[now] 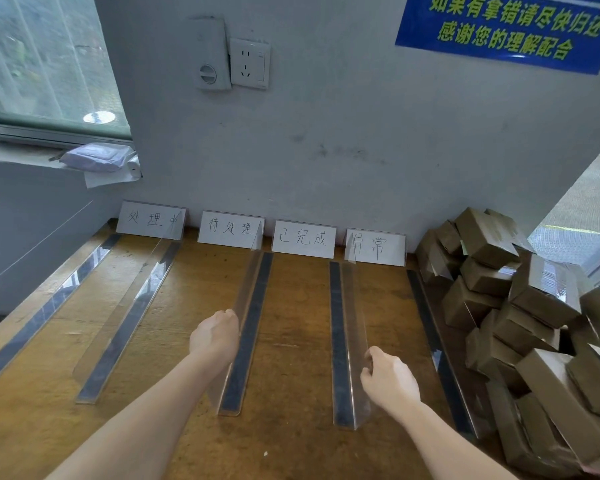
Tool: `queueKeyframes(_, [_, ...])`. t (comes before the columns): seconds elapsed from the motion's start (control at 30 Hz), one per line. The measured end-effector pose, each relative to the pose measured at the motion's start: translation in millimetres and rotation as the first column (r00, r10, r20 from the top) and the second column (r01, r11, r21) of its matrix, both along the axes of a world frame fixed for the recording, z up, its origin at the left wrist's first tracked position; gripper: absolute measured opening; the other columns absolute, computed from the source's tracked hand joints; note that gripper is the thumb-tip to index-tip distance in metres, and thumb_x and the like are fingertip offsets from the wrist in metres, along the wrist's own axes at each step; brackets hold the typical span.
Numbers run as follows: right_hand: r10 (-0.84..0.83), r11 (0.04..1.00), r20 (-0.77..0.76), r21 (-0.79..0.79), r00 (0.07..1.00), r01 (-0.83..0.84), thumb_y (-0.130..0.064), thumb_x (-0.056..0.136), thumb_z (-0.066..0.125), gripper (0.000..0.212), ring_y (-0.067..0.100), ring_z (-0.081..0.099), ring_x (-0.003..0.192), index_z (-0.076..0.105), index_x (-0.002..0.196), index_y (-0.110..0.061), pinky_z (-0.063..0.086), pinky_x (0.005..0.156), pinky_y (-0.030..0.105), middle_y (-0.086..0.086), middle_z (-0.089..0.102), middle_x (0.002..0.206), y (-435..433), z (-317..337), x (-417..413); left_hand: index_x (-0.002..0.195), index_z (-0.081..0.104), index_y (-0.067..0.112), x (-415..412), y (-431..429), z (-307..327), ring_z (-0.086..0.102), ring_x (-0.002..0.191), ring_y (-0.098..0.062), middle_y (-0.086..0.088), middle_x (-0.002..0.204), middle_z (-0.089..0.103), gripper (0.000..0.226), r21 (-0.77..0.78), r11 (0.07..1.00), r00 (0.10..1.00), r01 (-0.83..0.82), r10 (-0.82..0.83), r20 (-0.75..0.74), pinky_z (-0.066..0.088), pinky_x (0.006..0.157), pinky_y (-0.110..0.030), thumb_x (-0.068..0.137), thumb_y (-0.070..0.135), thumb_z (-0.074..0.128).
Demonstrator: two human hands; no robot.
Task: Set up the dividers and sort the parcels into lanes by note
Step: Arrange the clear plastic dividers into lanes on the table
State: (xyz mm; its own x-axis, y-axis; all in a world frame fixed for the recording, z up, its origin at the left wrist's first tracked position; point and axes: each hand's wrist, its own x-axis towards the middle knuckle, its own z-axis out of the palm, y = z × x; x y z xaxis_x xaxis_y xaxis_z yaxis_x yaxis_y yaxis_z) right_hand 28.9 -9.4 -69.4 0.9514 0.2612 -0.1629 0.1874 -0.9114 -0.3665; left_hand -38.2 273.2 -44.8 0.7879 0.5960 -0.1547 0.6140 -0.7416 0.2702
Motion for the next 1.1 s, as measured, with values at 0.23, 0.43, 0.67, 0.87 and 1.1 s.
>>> queueKeyframes(0.23, [-0.007, 1.0, -0.012, 0.0, 1.0, 0.007, -0.03, 0.099, 0.053, 0.041, 0.01, 0.066, 0.093, 0.047, 0.139, -0.021, 0.056, 0.078, 0.019, -0.005, 0.065, 0.119, -2, 2, 0, 0.114, 0.053, 0.008, -1, 1, 1, 0.052, 0.088, -0.023, -0.006, 0.113, 0.059, 0.033, 0.089, 0.993, 0.996, 0.077, -0.073, -0.054, 0.039, 0.069, -0.032, 0.091, -0.007, 0.034])
queueKeyframes(0.43, [-0.02, 0.999, -0.04, 0.027, 0.999, 0.022, -0.041, 0.098, 0.052, 0.045, 0.008, 0.066, 0.089, 0.048, 0.138, -0.021, 0.057, 0.075, 0.021, -0.006, 0.066, 0.115, -2, 3, -1, 0.117, 0.052, 0.01, -1, -1, 1, 0.06, 0.103, -0.025, -0.005, 0.117, 0.059, 0.03, 0.094, 0.993, 0.994, 0.077, -0.069, -0.089, 0.041, 0.071, -0.031, 0.092, -0.003, 0.041])
queueKeyframes(0.67, [-0.034, 0.999, -0.024, 0.011, 0.999, 0.035, -0.044, 0.099, 0.049, 0.046, 0.006, 0.059, 0.084, 0.047, 0.137, -0.019, 0.048, 0.069, 0.015, -0.005, 0.064, 0.117, 0, 9, 0, 0.118, 0.05, 0.011, -1, -1, 3, 0.061, 0.099, -0.024, -0.005, 0.115, 0.059, 0.032, 0.105, 0.992, 0.995, 0.077, -0.069, -0.076, 0.044, 0.07, -0.031, 0.089, -0.003, 0.046])
queueKeyframes(0.87, [-0.035, 0.999, -0.008, -0.013, 0.999, 0.034, -0.049, 0.1, 0.043, 0.053, 0.011, 0.063, 0.104, 0.042, 0.143, -0.018, 0.042, 0.07, 0.017, -0.003, 0.063, 0.125, -1, 15, 2, 0.115, 0.049, 0.014, -2, -2, 8, 0.056, 0.096, -0.022, -0.004, 0.115, 0.055, 0.027, 0.107, 0.991, 0.996, 0.083, -0.078, -0.051, 0.041, 0.066, -0.031, 0.09, 0.003, 0.049])
queueKeyframes(1.1, [-0.025, 0.999, 0.076, -0.032, 0.997, 0.027, -0.05, 0.1, 0.041, 0.052, 0.012, 0.06, 0.113, 0.044, 0.141, -0.02, 0.048, 0.085, 0.021, -0.002, 0.058, 0.131, -4, 23, 6, 0.123, 0.049, 0.019, 2, -2, 10, 0.049, 0.111, -0.02, -0.003, 0.122, 0.052, 0.035, 0.215, 0.964, 0.987, 0.159, -0.154, -0.037, 0.046, 0.083, -0.029, 0.09, 0.019, 0.061])
